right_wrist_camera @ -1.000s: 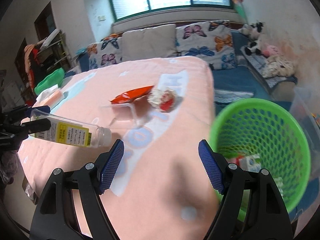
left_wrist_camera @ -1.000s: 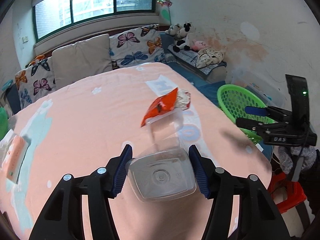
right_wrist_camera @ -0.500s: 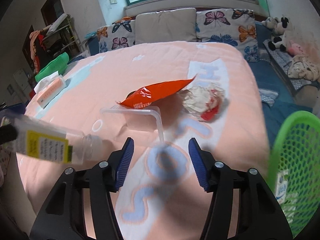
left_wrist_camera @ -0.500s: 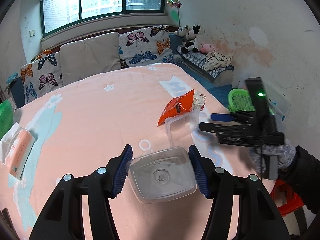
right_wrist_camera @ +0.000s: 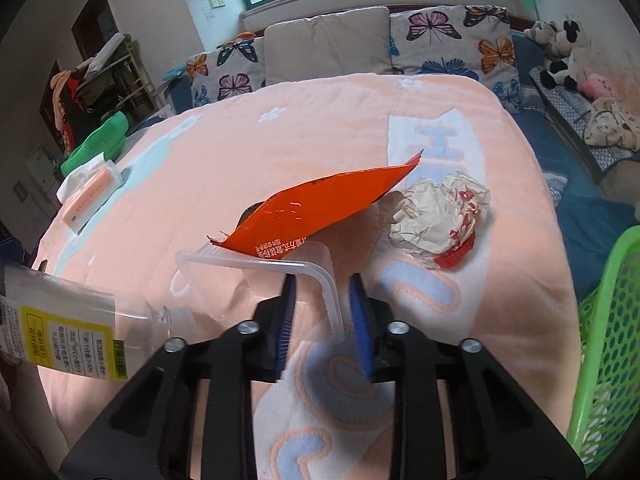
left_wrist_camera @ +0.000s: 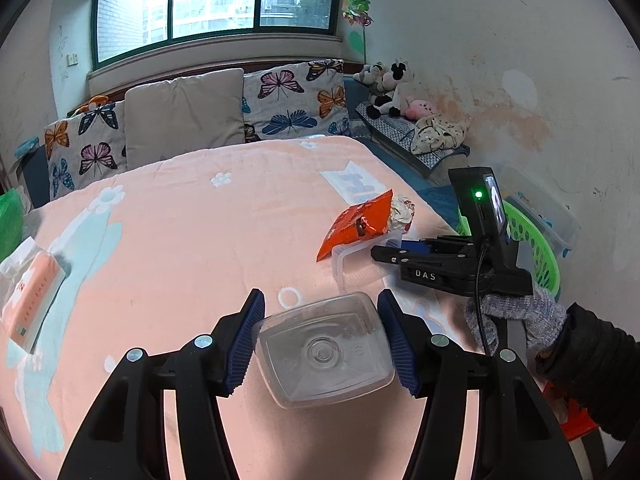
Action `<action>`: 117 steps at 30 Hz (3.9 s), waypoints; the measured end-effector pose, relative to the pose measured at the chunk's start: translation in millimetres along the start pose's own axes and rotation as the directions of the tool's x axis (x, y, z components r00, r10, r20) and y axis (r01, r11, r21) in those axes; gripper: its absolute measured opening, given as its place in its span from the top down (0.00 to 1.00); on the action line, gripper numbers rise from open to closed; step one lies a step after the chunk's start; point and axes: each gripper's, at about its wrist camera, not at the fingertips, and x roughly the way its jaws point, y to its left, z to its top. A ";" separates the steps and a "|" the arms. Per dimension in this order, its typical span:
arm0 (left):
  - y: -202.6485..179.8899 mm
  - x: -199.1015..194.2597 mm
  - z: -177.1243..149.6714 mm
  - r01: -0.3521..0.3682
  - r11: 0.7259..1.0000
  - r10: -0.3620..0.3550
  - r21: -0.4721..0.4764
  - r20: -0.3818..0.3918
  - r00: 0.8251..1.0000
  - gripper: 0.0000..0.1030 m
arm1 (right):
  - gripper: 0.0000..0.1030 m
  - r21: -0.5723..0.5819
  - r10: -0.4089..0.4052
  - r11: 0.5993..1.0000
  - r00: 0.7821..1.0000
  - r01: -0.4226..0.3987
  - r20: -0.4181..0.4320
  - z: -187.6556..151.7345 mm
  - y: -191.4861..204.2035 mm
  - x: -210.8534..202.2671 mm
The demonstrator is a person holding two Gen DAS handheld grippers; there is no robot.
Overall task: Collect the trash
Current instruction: 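Grasp the small clear box with the right tool while the left tool holds the container, then carry both items to the basket while the right tool drops the clear box in, then lower the clear container into the basket and open the left tool, then grasp the orange snack packet with the left tool and lift it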
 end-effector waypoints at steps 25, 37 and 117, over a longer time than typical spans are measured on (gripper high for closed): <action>-28.5 -10.6 8.1 0.019 1.000 -0.019 0.012 0.016 1.000 0.46 | 0.94 0.026 -0.101 0.995 0.989 0.098 0.109 -34.7 -29.2 -91.6; -87.4 0.3 38.3 0.138 0.988 -0.139 0.072 0.012 0.990 0.47 | 0.94 0.137 -0.258 0.961 0.957 0.241 0.129 -68.7 -97.0 -155.2; -97.9 104.1 57.8 0.069 0.998 -0.069 -0.006 -0.003 0.998 0.40 | 0.40 0.283 -0.304 0.925 0.940 0.254 0.153 -103.6 -130.3 -210.1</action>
